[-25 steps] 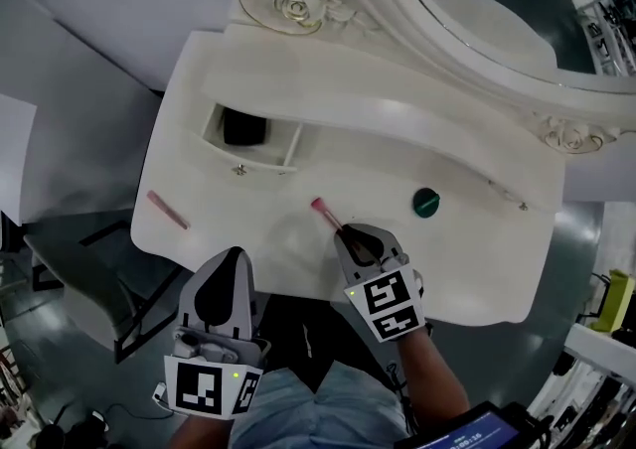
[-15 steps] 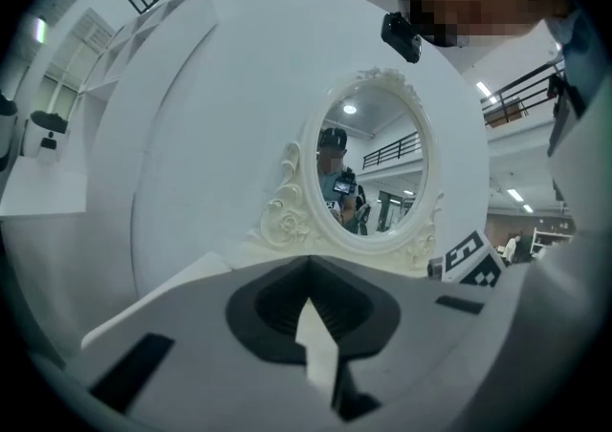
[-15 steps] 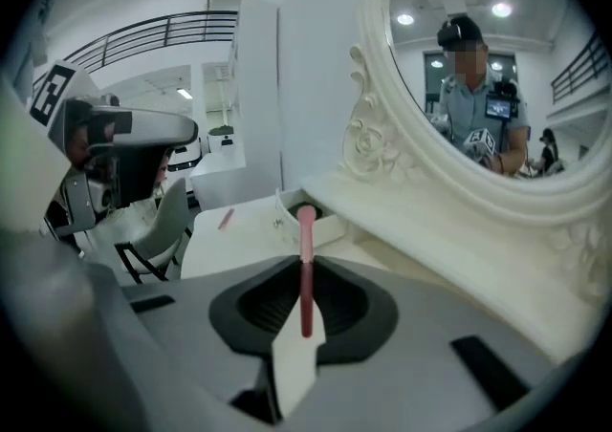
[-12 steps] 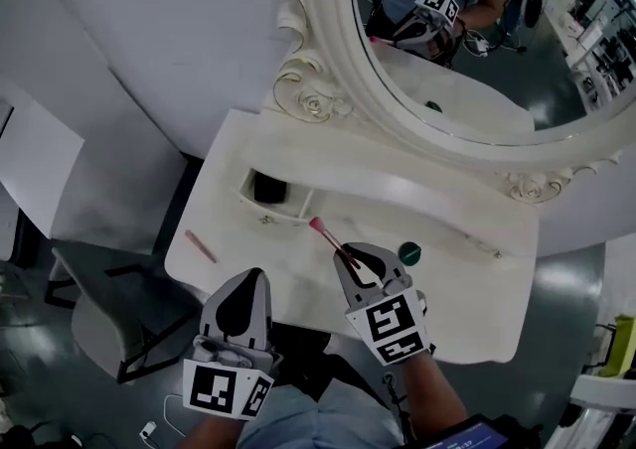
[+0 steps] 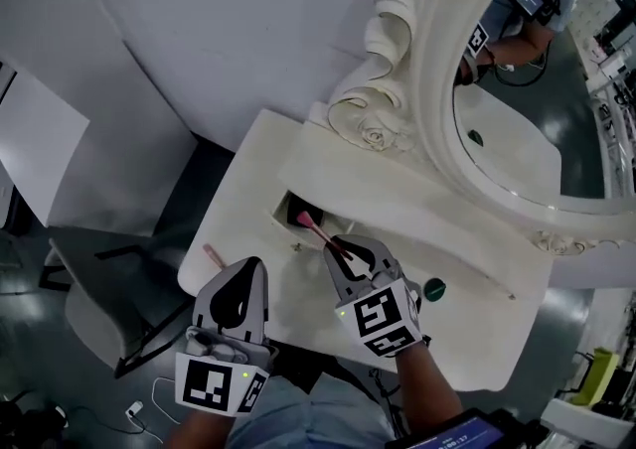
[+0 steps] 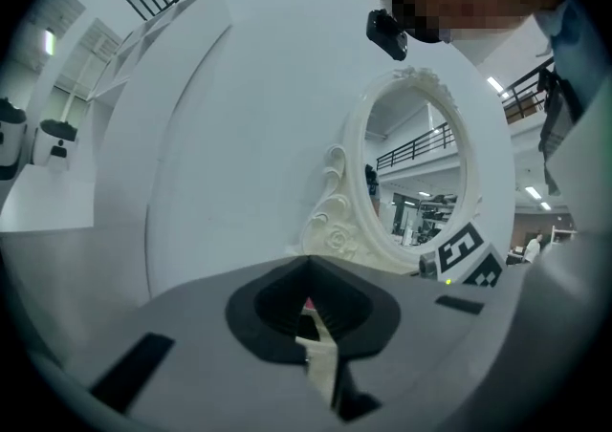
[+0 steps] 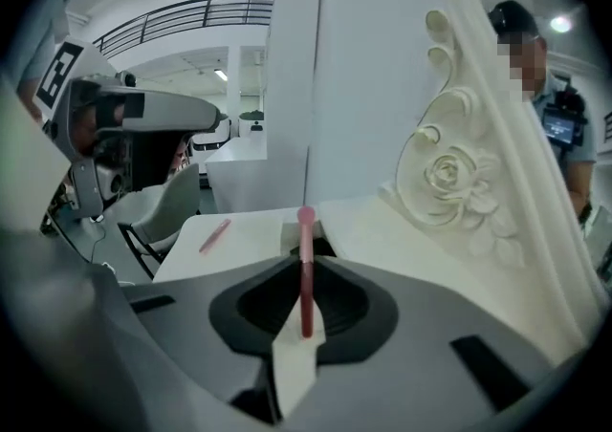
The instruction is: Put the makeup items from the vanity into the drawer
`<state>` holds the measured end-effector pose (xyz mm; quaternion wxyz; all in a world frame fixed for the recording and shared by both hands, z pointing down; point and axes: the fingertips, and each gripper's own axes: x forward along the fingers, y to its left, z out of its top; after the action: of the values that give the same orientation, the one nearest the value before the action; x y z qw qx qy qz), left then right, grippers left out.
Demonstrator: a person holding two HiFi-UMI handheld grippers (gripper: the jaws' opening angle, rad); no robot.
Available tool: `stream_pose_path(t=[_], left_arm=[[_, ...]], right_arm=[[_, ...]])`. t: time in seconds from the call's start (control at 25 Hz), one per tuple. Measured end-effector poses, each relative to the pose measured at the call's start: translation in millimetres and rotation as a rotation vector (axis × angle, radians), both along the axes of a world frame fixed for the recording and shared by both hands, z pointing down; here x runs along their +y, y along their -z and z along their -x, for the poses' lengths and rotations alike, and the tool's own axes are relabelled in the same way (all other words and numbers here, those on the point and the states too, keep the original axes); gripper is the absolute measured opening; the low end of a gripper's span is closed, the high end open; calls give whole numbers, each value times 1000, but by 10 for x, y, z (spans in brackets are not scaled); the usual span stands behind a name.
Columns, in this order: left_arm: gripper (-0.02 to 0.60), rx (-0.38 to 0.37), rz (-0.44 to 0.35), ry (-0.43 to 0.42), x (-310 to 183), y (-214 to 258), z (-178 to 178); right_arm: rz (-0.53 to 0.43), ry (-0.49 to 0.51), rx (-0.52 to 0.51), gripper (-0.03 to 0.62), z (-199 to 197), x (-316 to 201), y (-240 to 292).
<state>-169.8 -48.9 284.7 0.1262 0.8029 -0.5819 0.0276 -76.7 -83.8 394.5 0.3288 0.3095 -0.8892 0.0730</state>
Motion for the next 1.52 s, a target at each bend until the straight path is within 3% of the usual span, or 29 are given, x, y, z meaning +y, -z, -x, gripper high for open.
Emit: stream_pose_path(t=[0.28,0.36,0.6,0.92,1.2,1.36,1.52], left_arm=[[0,18,50,27,-373,-221,321],[0,22,60,29,-407,-258,352],[0,19,49,12,-389,-218,299],[0,6,-4,-4,88,-5,27],[0,-6,-2,29,701,-20,-132],[0,-23,-8,65,951,31,-35],[0,-27,-26,116,1053,80,309]], right_arm=[[29,18,63,46,262,-235,-286],[29,11,65,114,291,-261,-314],[21,-5,41,123,270,-179,-231],[-20,-45,-10,117,41,274,25],[-14,-6,-39,112,-2,854,37],[9,37,-63,110,159,1098,9],[27,73,-88,110,519,1174,4]])
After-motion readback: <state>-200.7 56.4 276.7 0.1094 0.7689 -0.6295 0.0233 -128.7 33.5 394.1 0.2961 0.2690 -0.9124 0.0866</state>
